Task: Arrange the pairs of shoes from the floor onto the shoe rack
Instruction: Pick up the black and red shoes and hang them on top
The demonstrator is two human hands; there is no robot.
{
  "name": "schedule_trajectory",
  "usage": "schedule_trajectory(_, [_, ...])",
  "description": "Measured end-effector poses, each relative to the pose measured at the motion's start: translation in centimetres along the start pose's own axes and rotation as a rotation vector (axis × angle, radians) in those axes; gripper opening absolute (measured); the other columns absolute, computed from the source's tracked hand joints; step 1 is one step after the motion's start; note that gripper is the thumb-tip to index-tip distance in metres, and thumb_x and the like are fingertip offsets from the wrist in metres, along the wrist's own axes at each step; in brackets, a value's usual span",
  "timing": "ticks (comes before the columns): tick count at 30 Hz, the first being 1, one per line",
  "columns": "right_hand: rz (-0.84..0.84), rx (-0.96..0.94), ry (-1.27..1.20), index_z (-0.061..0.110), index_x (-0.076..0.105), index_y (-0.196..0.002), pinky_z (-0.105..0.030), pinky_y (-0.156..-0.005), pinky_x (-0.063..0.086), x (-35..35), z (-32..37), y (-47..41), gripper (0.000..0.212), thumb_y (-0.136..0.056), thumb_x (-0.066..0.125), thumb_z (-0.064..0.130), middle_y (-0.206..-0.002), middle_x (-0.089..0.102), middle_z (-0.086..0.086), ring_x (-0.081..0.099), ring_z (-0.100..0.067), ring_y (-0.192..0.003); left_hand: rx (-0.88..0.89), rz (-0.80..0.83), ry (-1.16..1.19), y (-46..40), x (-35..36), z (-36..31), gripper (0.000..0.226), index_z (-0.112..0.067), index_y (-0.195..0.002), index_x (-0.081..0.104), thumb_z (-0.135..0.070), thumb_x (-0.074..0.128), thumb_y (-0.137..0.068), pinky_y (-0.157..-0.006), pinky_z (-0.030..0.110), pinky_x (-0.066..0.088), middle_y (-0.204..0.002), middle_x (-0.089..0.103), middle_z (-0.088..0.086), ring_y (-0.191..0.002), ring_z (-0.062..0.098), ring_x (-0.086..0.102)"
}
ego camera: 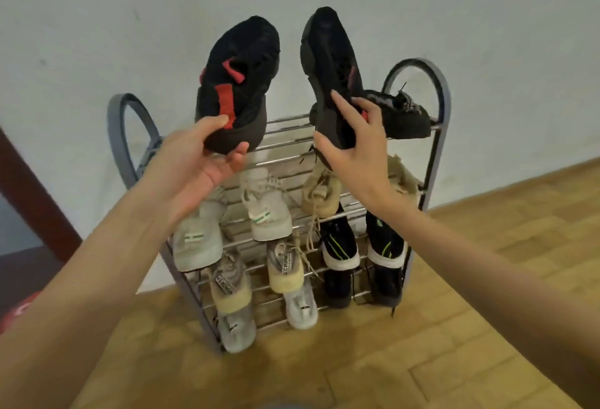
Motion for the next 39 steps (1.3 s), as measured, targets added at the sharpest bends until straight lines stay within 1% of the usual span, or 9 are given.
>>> schedule_trajectory(9, [0.295,0.070,0.091,0.032,0.051,-0.138,-0.039,-0.099,0.047,11.0,5.1,-1.9,0.063,-0.078,0.066,0.044,-0.132,0.048,-0.002,0.055,-0.021,-0.115,-0.074,-0.232,0.149,-1.3,-6.2,-0.3,0.010,-0.005,-0.102,0.055,-0.010,0.054,-0.093,-0.050,0.020,0.053,-0.097,0.060,0.018,-0.067,0.019,0.061])
schedule_trajectory(12, [0.350,0.092,0.152,0.034,0.050,-0.137,-0.047,-0.097,0.047,13.6,5.6,-2.2,0.067,-0.074,0.062,0.050,-0.131,0.049,-0.003,0.057,-0.028,-0.112,-0.087,-0.302,0.255,-1.6,-7.2,-0.5,0.016,-0.004,-0.109,0.053,-0.008,0.054,-0.094,-0.054,0.021,0.056,-0.102,0.058,0.022,-0.071,0.023,0.061])
schedule_trajectory(19, [0.473,0.105,0.221,0.034,0.060,-0.126,-0.048,-0.089,0.051,17.5,6.3,-2.4,0.079,-0.053,0.048,0.064,-0.117,0.063,-0.002,0.063,-0.029,-0.104,-0.141,-0.316,0.250,-2.0,-9.0,-0.3,0.027,-0.003,-0.117,0.053,-0.015,0.058,-0.093,-0.052,0.023,0.057,-0.104,0.059,0.023,-0.068,0.024,0.064])
schedule_trajectory(24, [0.561,0.073,0.213,0.031,0.065,-0.108,-0.051,-0.082,0.054,18.3,5.4,-2.5,0.073,-0.054,0.054,0.078,-0.102,0.065,-0.005,0.065,-0.026,-0.091,-0.147,-0.201,-0.068,-1.7,-10.3,-0.9,0.022,-0.005,-0.108,0.058,-0.022,0.058,-0.093,-0.060,0.025,0.057,-0.096,0.065,0.017,-0.063,0.020,0.065])
schedule_trajectory(27, [0.599,0.055,0.156,0.028,0.051,-0.133,-0.048,-0.099,0.047,16.9,6.0,-1.7,0.086,-0.060,0.067,0.069,-0.126,0.055,-0.008,0.055,-0.024,-0.116,-0.118,-0.148,-0.362,-0.9,-11.2,-0.7,0.022,-0.002,-0.106,0.061,-0.020,0.058,-0.093,-0.059,0.022,0.056,-0.095,0.068,0.019,-0.064,0.016,0.064])
schedule_trajectory(31, [0.611,0.061,0.027,0.022,0.020,-0.150,-0.018,-0.102,0.029,15.3,5.6,-0.3,0.095,-0.075,0.078,0.038,-0.147,0.024,-0.012,0.032,-0.026,-0.135,0.127,-0.281,-0.832,-0.3,-12.9,-1.3,0.032,-0.003,-0.115,0.061,-0.026,0.059,-0.092,-0.061,0.025,0.058,-0.082,0.073,0.006,-0.059,0.014,0.064])
schedule_trajectory(33, [0.609,0.065,0.001,0.020,0.023,-0.149,-0.004,-0.093,0.027,15.2,5.2,-0.2,0.091,-0.076,0.077,0.032,-0.143,0.029,-0.010,0.037,-0.019,-0.126,0.343,-0.403,-1.028,0.6,-13.2,-2.2,0.041,-0.010,-0.122,0.056,-0.032,0.064,-0.088,-0.071,0.034,0.058,-0.075,0.071,-0.005,-0.062,0.012,0.066])
schedule_trajectory(35, [0.591,0.028,0.004,0.017,0.031,-0.146,0.006,-0.078,0.029,15.1,5.3,-0.4,0.085,-0.076,0.078,0.029,-0.132,0.040,-0.007,0.042,-0.013,-0.112,0.492,-0.431,-1.091,1.3,-12.7,-2.5,0.055,-0.020,-0.131,0.049,-0.038,0.069,-0.082,-0.073,0.024,0.053,-0.072,0.066,-0.013,-0.064,0.001,0.062])
schedule_trajectory(39, [0.549,-0.027,-0.008,0.013,0.044,-0.138,-0.013,-0.085,0.039,15.4,6.0,-0.2,0.075,-0.076,0.077,0.038,-0.120,0.049,-0.007,0.050,-0.018,-0.108,0.599,-0.357,-1.162,0.6,-11.8,-2.5,0.067,-0.027,-0.139,0.044,-0.040,0.072,-0.079,-0.070,0.011,0.047,-0.065,0.059,-0.014,-0.060,-0.002,0.058])
Point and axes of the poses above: each hand's wrist, its own y-axis away from the middle knuckle, its own x-axis out of the palm, z = x × y, the point moved 7 cm from there along -y, towards the middle knuckle
